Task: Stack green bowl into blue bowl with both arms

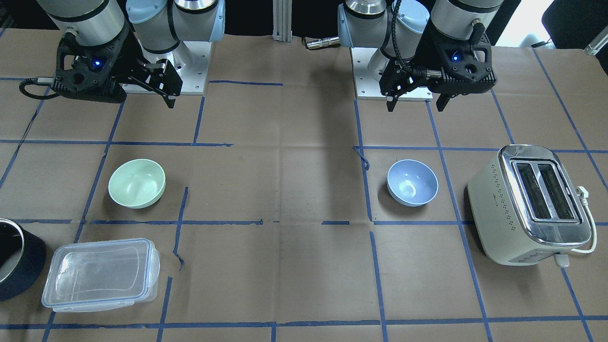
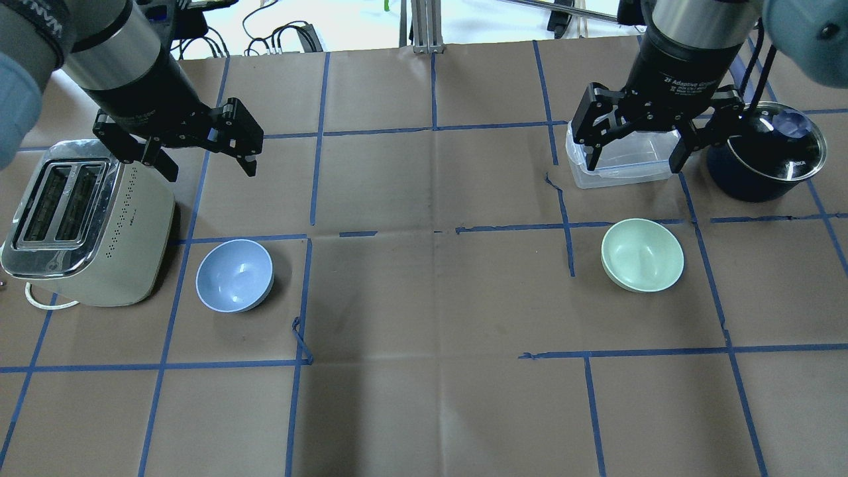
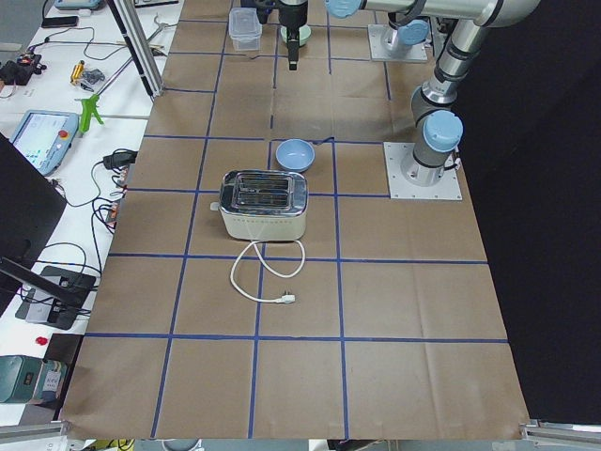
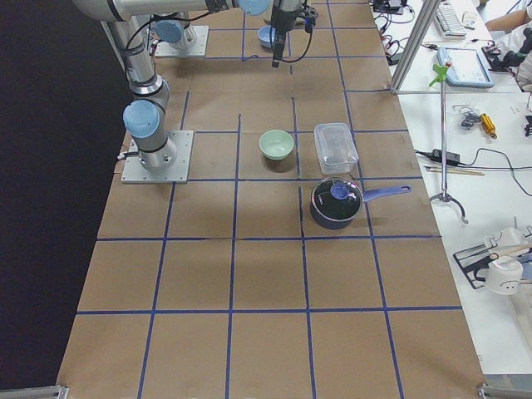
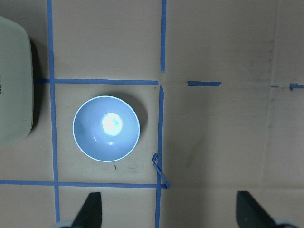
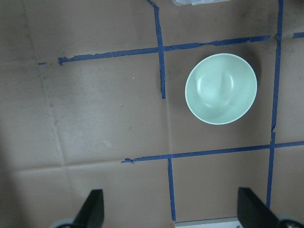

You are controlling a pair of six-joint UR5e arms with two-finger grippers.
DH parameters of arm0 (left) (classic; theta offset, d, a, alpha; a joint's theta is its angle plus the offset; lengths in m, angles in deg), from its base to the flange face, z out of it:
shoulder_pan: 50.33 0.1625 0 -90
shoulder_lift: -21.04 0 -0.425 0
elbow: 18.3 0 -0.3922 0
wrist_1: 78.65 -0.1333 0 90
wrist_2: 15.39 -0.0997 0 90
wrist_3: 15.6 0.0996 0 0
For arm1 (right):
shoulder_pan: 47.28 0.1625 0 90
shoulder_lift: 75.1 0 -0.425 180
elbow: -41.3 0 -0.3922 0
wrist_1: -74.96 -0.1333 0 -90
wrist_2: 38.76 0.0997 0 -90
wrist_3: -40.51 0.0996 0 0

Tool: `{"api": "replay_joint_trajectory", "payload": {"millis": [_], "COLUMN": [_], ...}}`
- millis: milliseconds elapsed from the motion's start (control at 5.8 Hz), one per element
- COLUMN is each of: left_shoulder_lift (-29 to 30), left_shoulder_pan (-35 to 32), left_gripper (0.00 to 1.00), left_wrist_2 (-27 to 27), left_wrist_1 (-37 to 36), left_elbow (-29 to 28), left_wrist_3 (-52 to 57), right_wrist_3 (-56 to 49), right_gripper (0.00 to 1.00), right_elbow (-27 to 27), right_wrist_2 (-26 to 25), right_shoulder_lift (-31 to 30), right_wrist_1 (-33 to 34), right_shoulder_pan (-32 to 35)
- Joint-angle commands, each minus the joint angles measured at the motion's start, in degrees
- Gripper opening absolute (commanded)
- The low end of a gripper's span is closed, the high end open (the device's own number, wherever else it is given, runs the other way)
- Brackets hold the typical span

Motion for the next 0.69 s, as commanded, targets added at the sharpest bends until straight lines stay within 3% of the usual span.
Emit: {"api": "replay_joint_trajectory", "payload": {"millis": [0, 517], "left_shoulder_lift": [-0.09, -0.09], "left_shoulder_pan": [0.0, 0.09], "left_gripper": [0.98, 0.98], "left_wrist_2": [0.02, 0.02], "left_wrist_1": [0.0, 0.0], "left_elbow": [0.01, 0.09], "left_wrist_3": [0.07, 0.68], "right_wrist_3": [0.0, -1.83], "right_gripper": [1.0, 1.0], "right_elbow": [0.0, -0.17], "right_wrist_2": [0.0, -0.18], "right_shoulder_lift": [0.0, 0.09], "right_wrist_1": [0.0, 0.44], "right_shoulder_pan": [0.0, -0.26]}}
